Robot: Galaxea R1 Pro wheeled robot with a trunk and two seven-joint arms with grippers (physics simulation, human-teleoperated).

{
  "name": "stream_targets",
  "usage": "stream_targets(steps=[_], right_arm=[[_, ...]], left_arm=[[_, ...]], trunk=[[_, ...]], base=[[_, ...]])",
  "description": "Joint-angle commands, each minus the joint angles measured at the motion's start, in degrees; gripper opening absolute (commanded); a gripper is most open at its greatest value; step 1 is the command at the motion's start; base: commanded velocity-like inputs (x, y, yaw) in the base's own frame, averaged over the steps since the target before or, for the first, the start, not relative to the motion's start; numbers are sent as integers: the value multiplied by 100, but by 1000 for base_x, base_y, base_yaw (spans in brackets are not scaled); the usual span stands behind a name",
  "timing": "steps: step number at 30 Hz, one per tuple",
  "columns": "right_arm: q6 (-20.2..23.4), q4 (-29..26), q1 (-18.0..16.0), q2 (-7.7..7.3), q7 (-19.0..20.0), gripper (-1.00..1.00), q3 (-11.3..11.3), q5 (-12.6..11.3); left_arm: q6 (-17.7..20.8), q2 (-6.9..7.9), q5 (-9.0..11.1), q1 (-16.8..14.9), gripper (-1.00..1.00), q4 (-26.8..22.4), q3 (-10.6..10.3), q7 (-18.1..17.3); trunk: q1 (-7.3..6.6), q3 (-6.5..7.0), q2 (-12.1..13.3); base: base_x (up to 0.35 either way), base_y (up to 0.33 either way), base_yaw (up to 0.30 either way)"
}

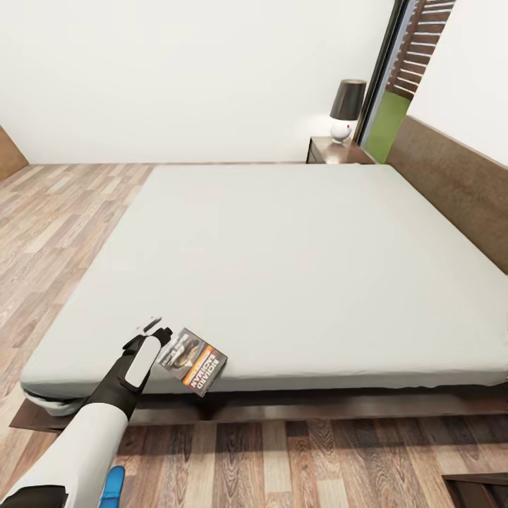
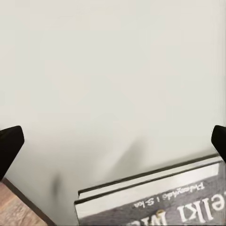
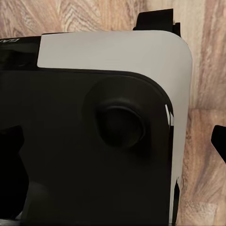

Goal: In the bedroom, move the book from the bed onto either nightstand, and place the two sandals side by side next to the bed.

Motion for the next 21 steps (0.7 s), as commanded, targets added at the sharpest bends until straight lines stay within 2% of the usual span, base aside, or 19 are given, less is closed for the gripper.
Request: stream_targets(steps=[1, 17, 21], right_arm=[[9, 10, -6, -4, 10, 100, -49, 38], [9, 7, -6, -4, 25, 100, -56, 30], [9, 7, -6, -4, 31, 100, -66, 29]], left_arm=[[23, 2, 32, -1, 100, -10, 1, 30], [47, 8, 41, -1, 100, -35, 1, 31], [347, 78, 47, -1, 100, -63, 9, 13]], trunk=[[-23, 15, 40], [-374, 302, 681], [-462, 374, 842]], base=[[0, 0, 0], [0, 0, 0], [0, 0, 0]])
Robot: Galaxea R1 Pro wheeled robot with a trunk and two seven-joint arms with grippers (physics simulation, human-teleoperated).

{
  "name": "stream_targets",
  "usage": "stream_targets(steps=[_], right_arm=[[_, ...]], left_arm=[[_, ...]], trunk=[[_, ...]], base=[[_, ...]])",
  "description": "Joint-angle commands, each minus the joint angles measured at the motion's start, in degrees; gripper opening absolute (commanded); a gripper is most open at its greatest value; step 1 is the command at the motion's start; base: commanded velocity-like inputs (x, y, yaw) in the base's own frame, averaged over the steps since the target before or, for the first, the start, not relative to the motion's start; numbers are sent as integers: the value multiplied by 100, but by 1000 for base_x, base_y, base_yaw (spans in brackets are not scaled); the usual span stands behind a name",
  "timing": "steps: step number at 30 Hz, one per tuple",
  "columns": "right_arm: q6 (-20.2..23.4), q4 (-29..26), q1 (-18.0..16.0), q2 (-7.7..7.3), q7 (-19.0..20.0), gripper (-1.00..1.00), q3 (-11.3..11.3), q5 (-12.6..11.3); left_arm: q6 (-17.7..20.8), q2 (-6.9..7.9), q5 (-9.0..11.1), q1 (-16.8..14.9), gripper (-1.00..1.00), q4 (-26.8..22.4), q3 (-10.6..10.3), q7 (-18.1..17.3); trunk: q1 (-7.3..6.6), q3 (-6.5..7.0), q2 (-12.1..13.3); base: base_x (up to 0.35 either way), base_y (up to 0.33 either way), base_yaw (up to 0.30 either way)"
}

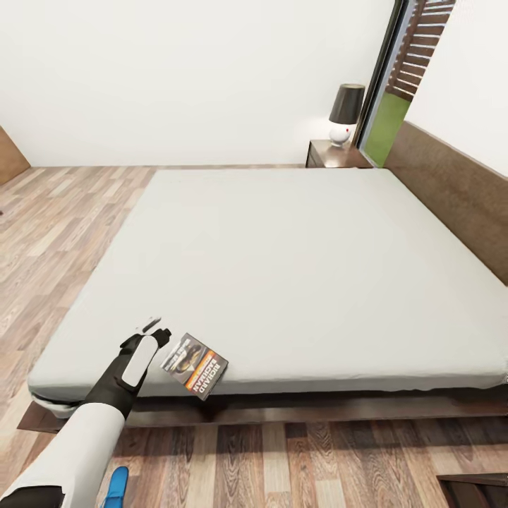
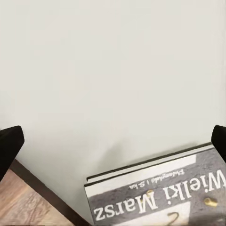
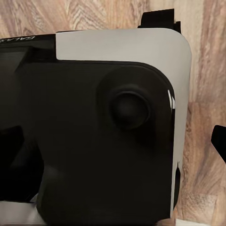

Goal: In the bedroom, move the book from the bed onto either nightstand, and place the two sandals side by side next to the bed.

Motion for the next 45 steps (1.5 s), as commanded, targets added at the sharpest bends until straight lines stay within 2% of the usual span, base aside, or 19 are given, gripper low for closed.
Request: stream_targets(steps=[1, 5, 10, 11, 15, 17, 19, 24, 27, 30, 31, 33, 35, 36, 37, 38, 39, 43, 45], right_arm=[[9, 11, -6, -4, 12, 100, -52, 38], [9, 7, -6, -4, 6, 100, -64, 32], [9, 3, -6, -4, 5, 100, -72, 32], [9, 2, -6, -7, 5, 100, -74, 31], [9, -11, -6, -14, 5, 100, -75, 28], [9, -49, -6, -28, 9, 100, -75, 23], [9, -89, -6, -39, 17, 100, -80, 16], [9, -476, -13, -46, 21, 100, -90, 9], [9, -938, -14, -47, 22, 100, -92, 5], [9, -1401, -15, -51, 22, 100, -93, -28], [9, -1601, -15, -50, 22, 100, -93, -103], [9, -1750, -15, -49, 21, 100, -93, -238], [9, -1847, -15, -48, 22, 100, -93, -519], [9, -1871, -15, -48, 22, 100, -90, -661], [9, -1897, -15, -52, 22, 100, -88, -885], [5, -1893, -15, -56, 19, 100, -90, -928], [4, -1890, -15, -58, 16, 100, -90, -944], [0, -1852, -15, -65, 6, 100, -84, -1001], [0, -1848, -15, -65, 5, 100, -84, -1004]], left_arm=[[180, 66, 51, -1, 100, -64, 1, -26], [852, 286, 268, -1, 100, -324, 8, -597], [1551, 687, 577, 2, 100, -395, 2, -1306], [1772, 872, 710, 11, 100, -399, 1, -1709], [2426, 1326, 940, 40, 100, -398, -5, -2729], [2837, 1681, 1017, 187, 100, -390, -7, -3706], [2968, 1913, 1033, 433, 100, -389, -7, -4498], [3033, 2167, 953, 953, 100, -383, -8, -5801], [2974, 2260, 639, 1390, 100, -369, -8, -6559], [2652, 2291, 2, 1791, 100, -293, -15, -7424], [2372, 2292, -284, 1894, 100, -78, -20, -7856], [2004, 2282, -504, 1950, 100, 351, -23, -8225], [1263, 2262, -662, 1987, 100, 1130, -31, -8553], [821, 2221, -705, 1994, 100, 1471, -40, -8643], [-126, 2027, -769, 2006, 100, 2053, -55, -8728], [-351, 1973, -836, 2008, 100, 2211, -57, -8736], [-432, 1953, -873, 2009, 100, 2273, -58, -8738], [-780, 1763, -1741, 2010, 100, 2547, -62, -8719], [-808, 1691, -1953, 2011, 100, 2567, -61, -8665]], trunk=[[-23, 15, 39], [-111, 87, 200], [-220, 176, 400], [-242, 194, 441], [-330, 266, 601], [-374, 302, 681], [-418, 338, 761], [-528, 428, 962], [-594, 481, 1082], [-660, 535, 1203], [-682, 553, 1243], [-726, 589, 1323], [-770, 625, 1403], [-792, 643, 1443], [-813, 661, 1483], [-835, 679, 1523], [-857, 697, 1564], [-945, 769, 1724], [-989, 805, 1804]], base=[[0, 0, 0], [0, 0, 0], [0, 0, 0], [0, 0, 0], [0, 0, 0], [0, 0, 0], [0, 0, 0], [0, 0, 0], [0, 0, 0], [0, 0, 0], [0, 0, 0], [0, 0, 0], [0, 0, 0], [0, 0, 0], [0, 0, 0], [0, 0, 0], [0, 0, 0], [0, 0, 0], [0, 0, 0]])
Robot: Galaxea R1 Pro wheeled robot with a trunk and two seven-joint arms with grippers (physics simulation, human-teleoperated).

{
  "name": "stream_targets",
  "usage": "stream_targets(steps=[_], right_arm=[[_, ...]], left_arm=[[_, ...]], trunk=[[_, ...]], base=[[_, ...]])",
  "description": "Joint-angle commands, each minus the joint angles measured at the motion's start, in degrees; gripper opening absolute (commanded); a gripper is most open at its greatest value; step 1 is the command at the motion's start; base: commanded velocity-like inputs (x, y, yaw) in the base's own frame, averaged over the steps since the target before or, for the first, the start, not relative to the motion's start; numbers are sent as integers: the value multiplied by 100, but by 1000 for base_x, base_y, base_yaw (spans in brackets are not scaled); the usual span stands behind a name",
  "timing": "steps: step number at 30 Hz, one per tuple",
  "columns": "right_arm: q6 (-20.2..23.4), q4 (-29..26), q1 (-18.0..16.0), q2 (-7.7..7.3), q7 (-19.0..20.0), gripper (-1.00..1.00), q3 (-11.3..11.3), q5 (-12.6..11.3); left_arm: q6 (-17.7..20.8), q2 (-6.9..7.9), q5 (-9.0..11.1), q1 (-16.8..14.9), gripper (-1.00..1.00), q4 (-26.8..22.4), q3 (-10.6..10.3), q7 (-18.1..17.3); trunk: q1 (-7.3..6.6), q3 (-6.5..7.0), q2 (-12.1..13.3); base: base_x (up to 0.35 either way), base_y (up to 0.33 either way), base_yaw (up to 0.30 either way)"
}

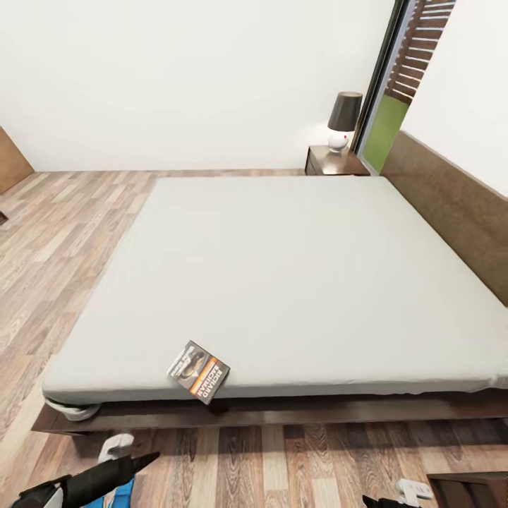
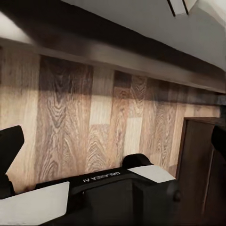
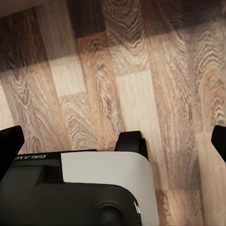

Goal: In the bedroom, move the book from the bed onto either nightstand, and place the two sandals side by side next to the bed.

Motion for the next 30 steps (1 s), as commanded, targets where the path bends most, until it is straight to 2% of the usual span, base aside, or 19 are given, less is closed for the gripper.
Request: stream_targets(steps=[1, 2, 3, 8, 10, 15, 18, 19, 22, 24, 30], right_arm=[[8, -1, -3, 2, 33, 100, -53, 45], [8, 0, -3, 2, 34, 100, -58, 43], [7, 3, -3, 2, 40, 100, -58, 42], [7, 2, -3, 2, 43, 100, -57, 42], [7, 2, -3, 2, 42, 100, -57, 43], [7, 7, -3, 2, 41, 100, -57, 44], [7, 9, -3, 5, 36, 100, -51, 44], [7, 10, -3, 7, 34, 100, -48, 44], [7, 10, -3, 9, 33, 100, -42, 44], [7, 10, -3, 12, 35, 100, -37, 46], [-15, 8, -3, 56, 24, 100, -33, 49]], left_arm=[[49, -82, -56, -2, 100, 8, 15, 65], [42, -155, -111, -1, 100, 13, 19, 165], [33, -277, -168, -1, 100, 19, 24, 488], [-113, -491, -202, -2, 100, 22, 27, 1127], [-365, -587, -209, -5, 100, 30, 27, 1423], [-895, -664, -215, -1, 100, 286, 18, 1869], [-1181, -794, -221, -3, 100, 340, 17, 2359], [-1323, -880, -223, -3, 100, 350, 18, 2690], [-1485, -963, -225, -3, 100, 360, 19, 3110], [-1540, -988, -222, -4, 100, 363, 19, 3237], [-1575, -1001, -204, -8, 100, 365, 27, 3325]], trunk=[[-23, 15, 39], [-45, 33, 79], [-67, 51, 119], [-176, 141, 320], [-220, 176, 400], [-330, 266, 601], [-396, 320, 721], [-418, 338, 761], [-440, 356, 801], [-440, 356, 801], [-440, 356, 801]], base=[[0, 0, 0], [0, 0, 0], [0, 0, 0], [0, 0, 0], [0, 0, 0], [0, 0, 0], [0, 0, 0], [0, 0, 0], [0, 0, 0], [0, 0, 0], [0, 0, 0]])
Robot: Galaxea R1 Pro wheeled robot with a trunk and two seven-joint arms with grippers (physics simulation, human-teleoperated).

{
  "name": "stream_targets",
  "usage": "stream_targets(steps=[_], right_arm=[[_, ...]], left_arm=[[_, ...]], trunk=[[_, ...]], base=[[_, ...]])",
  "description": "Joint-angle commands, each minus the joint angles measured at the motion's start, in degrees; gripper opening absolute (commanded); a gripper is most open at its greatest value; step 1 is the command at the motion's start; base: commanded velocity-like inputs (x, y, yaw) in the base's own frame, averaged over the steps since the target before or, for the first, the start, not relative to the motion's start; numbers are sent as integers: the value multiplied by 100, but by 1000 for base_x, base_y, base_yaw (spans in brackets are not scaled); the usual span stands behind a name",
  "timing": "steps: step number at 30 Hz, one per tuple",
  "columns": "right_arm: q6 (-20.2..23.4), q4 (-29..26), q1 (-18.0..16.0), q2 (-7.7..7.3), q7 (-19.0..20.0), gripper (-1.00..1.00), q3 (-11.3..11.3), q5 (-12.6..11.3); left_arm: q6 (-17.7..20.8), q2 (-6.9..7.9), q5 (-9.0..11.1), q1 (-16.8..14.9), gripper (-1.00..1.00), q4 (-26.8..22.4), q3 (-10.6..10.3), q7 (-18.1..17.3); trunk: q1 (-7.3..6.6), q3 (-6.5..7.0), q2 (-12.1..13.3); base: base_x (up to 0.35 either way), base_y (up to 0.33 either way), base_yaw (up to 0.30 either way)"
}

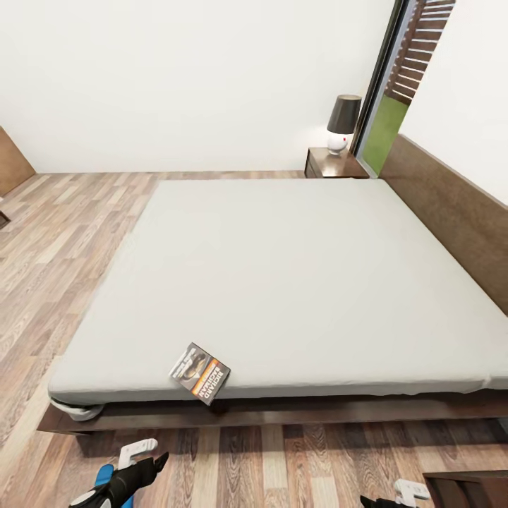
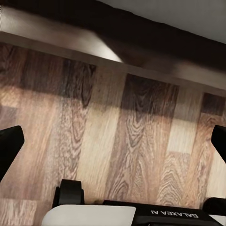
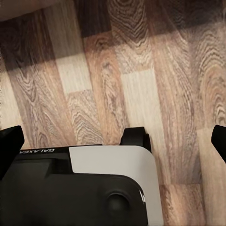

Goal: In the bedroom, move the book from the bed onto either nightstand, and place the two sandals side by side next to the bed.

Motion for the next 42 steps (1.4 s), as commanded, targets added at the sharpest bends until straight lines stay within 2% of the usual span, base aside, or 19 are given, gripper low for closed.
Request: stream_targets(steps=[1, 10, 31, 42], right_arm=[[7, -2, -3, 3, 34, 100, -48, 48], [18, -5, -3, 8, 41, 100, -49, 51], [13, -2, -3, 9, 37, 100, -41, 51], [17, -3, -3, 9, 35, 100, -28, 58]], left_arm=[[-10, -1, 23, -2, 100, 8, 10, -28], [-13, -3, 27, 0, 100, 8, 11, -21], [-13, -4, 27, -1, 100, 8, 11, -21], [-4, -4, 27, -1, 100, 8, 3, -21]], trunk=[[0, -4, -3], [0, -12, -3], [0, -103, -3], [0, -108, -3]], base=[[0, 0, 0], [0, 0, 73], [0, 0, 236], [0, 0, 44]])
